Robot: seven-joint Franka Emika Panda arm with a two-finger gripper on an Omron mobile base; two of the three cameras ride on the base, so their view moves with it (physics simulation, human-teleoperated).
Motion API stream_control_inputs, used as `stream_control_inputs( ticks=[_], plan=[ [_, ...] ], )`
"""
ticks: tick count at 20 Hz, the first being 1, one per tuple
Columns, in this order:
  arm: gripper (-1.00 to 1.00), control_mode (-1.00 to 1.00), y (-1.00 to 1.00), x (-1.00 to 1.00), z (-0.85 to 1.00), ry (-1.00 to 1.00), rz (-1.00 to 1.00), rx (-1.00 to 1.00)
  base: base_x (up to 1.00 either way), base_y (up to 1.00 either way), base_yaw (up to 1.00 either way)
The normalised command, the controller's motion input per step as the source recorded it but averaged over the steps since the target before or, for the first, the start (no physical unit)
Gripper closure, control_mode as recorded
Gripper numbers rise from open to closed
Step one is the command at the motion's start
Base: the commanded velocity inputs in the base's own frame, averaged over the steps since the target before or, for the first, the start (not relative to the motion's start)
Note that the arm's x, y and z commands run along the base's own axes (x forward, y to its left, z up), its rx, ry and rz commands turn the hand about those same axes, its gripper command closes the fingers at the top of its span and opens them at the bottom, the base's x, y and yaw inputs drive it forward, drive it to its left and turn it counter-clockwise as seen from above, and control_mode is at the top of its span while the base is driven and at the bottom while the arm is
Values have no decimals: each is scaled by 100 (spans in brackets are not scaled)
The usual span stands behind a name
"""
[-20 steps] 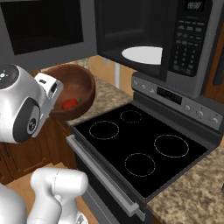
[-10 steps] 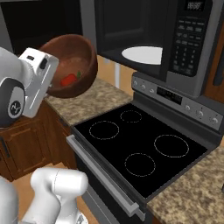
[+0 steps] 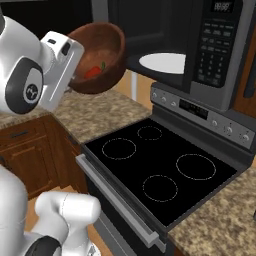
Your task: Pick the bell pepper from the sink and place it in the bowl. Then pick the bowl and place it in the microwave. Then close the microwave door and press the start button.
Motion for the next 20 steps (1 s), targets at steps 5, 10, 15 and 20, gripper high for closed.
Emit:
stream_control_inputs(
  ticks=[5, 10, 15, 20],
  plan=[
    [100, -100, -54, 66, 6, -4, -6, 0, 0, 0, 0],
    [100, -100, -37, 74, 3, -13, -4, 0, 0, 0, 0],
    [100, -100, -24, 87, 3, -1, 0, 0, 0, 0, 0],
    [100, -100, -21, 88, 3, 1, 0, 0, 0, 0, 0]
  ],
)
